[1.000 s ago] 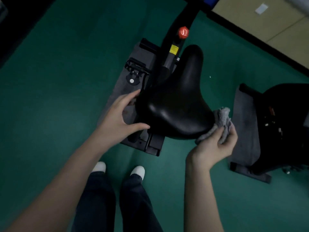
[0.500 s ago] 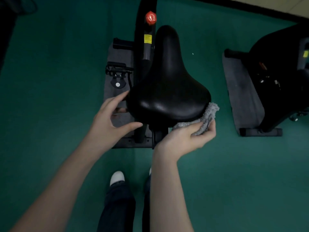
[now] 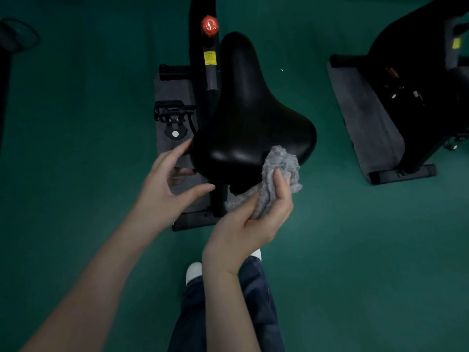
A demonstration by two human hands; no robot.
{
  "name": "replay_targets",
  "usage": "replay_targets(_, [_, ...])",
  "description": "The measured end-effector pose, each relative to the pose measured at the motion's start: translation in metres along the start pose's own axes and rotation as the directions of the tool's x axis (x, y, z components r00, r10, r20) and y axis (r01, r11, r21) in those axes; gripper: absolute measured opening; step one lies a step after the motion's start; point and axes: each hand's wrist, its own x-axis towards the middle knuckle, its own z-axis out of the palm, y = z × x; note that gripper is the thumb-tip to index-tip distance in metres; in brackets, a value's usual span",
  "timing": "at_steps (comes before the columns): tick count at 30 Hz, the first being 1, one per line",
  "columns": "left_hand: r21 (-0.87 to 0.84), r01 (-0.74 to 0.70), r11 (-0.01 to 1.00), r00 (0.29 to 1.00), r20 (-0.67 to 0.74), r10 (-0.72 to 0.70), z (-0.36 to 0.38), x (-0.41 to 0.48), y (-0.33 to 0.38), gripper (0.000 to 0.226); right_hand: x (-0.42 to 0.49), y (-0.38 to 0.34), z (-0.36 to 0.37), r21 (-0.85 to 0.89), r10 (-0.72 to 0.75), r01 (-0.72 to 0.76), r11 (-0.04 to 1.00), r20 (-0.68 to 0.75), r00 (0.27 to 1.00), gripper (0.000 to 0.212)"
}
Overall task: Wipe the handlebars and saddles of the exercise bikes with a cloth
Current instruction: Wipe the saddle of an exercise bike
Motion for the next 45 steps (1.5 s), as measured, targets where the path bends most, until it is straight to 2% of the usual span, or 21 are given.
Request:
replay_targets(3, [0.061, 0.019, 0.998, 1.000, -0.005, -0.019, -0.002, 0.000, 0.005, 0.083, 0.010, -0.006, -0.015, -0.051, -0.039, 0.038, 0.998, -0.016, 0.999, 0.045])
replay_targets(9, [0.240, 0.012, 0.971, 1.000, 0.015, -0.016, -0.011, -0.010, 0.036, 0.081, 0.046, -0.037, -0.044, -0.077, -0.015, 0.027, 0.997, 0.159, 0.987, 0.044])
replay_targets(13, [0.294, -0.005, 0.956, 0.999, 0.041, -0.007, -0.014, -0.022, 0.054, 0.065, 0.076, -0.063, -0.062, -0.088, 0.006, 0.019, 0.996, 0.275, 0.961, 0.038])
replay_targets(18, [0.363, -0.062, 0.930, 0.995, 0.090, 0.031, -0.007, -0.032, 0.087, 0.055, 0.111, -0.094, -0.090, -0.135, 0.003, 0.049, 0.990, 0.354, 0.935, 0.039])
replay_targets(24, [0.517, -0.160, 0.841, 0.978, 0.201, 0.062, 0.020, -0.031, 0.126, 0.054, 0.154, -0.114, -0.130, -0.203, -0.026, 0.128, 0.971, 0.444, 0.896, 0.035])
replay_targets(33, [0.731, -0.341, 0.591, 0.920, 0.387, 0.052, 0.118, -0.016, 0.165, 0.055, 0.234, -0.110, -0.207, -0.205, 0.017, 0.072, 0.976, 0.405, 0.914, 0.034])
replay_targets(38, [0.741, -0.438, 0.509, 0.862, 0.507, 0.004, 0.191, -0.007, 0.184, 0.057, 0.282, -0.101, -0.263, -0.251, 0.068, 0.023, 0.968, 0.349, 0.935, 0.030])
replay_targets(45, [0.709, -0.580, 0.401, 0.762, 0.646, -0.041, 0.290, -0.001, 0.215, 0.062, 0.338, -0.097, -0.355, -0.282, 0.116, -0.059, 0.958, 0.190, 0.975, 0.029])
